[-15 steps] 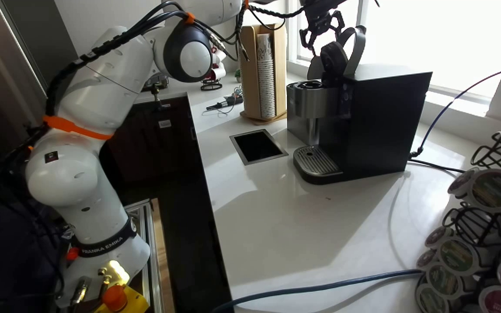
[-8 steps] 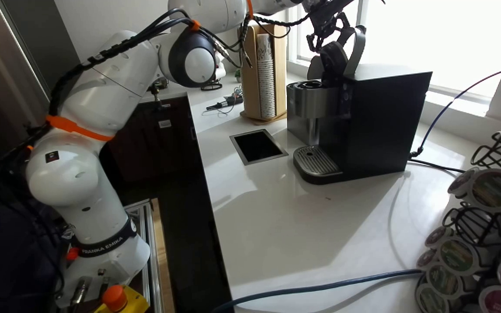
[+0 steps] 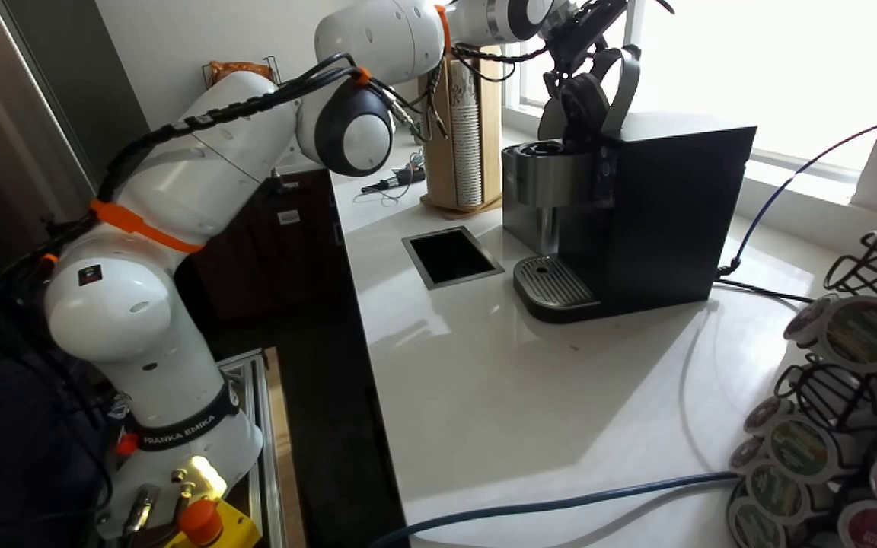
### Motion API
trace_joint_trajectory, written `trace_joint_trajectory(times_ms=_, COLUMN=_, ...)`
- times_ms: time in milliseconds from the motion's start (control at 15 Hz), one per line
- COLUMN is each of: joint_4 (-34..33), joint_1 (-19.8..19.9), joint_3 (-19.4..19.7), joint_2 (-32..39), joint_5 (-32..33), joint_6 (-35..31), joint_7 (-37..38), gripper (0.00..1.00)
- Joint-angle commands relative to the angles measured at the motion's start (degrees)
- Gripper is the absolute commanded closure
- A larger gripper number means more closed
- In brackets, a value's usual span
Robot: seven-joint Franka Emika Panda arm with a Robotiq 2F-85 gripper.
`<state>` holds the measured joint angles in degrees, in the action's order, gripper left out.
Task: Remove the coffee pod from the coffeemaker and place it in the silver bin then close the bin.
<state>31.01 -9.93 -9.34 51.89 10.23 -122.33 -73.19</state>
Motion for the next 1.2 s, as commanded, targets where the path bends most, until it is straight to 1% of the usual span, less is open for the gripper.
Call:
trace_joint_trajectory(times_ms=0, joint_4=-3.7, joint_1=1.88, joint_3=-5.5, joint_2=2.94, joint_5=-5.67, joint_6=-0.84, joint_7=-6.13, gripper=0.0)
trace_joint_trajectory(times_ms=200, joint_4=-3.68, joint_1=3.3, joint_3=-8.86, joint_2=3.62, joint_5=-9.24, joint_6=0.25, joint_7=-8.57, gripper=0.0)
trace_joint_trajectory(times_ms=400, joint_4=-3.21, joint_1=4.59, joint_3=-12.11, joint_2=4.17, joint_5=-12.63, joint_6=2.76, joint_7=-9.67, gripper=0.0)
trace_joint_trajectory(times_ms=533, joint_4=-3.2, joint_1=4.95, joint_3=-13.39, joint_2=4.64, joint_5=-13.66, joint_6=4.22, joint_7=-9.92, gripper=0.0)
trace_joint_trajectory(times_ms=667, joint_4=-3.22, joint_1=5.18, joint_3=-14.23, joint_2=4.9, joint_5=-13.97, joint_6=5.78, joint_7=-9.66, gripper=0.0)
trace_joint_trajectory(times_ms=733, joint_4=-2.82, joint_1=5.36, joint_3=-14.37, joint_2=4.59, joint_5=-13.86, joint_6=8.26, joint_7=-9.22, gripper=0.0)
trace_joint_trajectory(times_ms=867, joint_4=-2.86, joint_1=5.28, joint_3=-13.98, joint_2=4.49, joint_5=-13.04, joint_6=10.79, joint_7=-8.11, gripper=0.0)
trace_joint_trajectory(times_ms=1067, joint_4=-3.18, joint_1=5.29, joint_3=-13.38, joint_2=4.45, joint_5=-12.49, joint_6=12.71, joint_7=-7.15, gripper=0.0)
trace_joint_trajectory(times_ms=1133, joint_4=-2.98, joint_1=5.63, joint_3=-14.07, joint_2=4.14, joint_5=-13.16, joint_6=14.53, joint_7=-7.67, gripper=0.0)
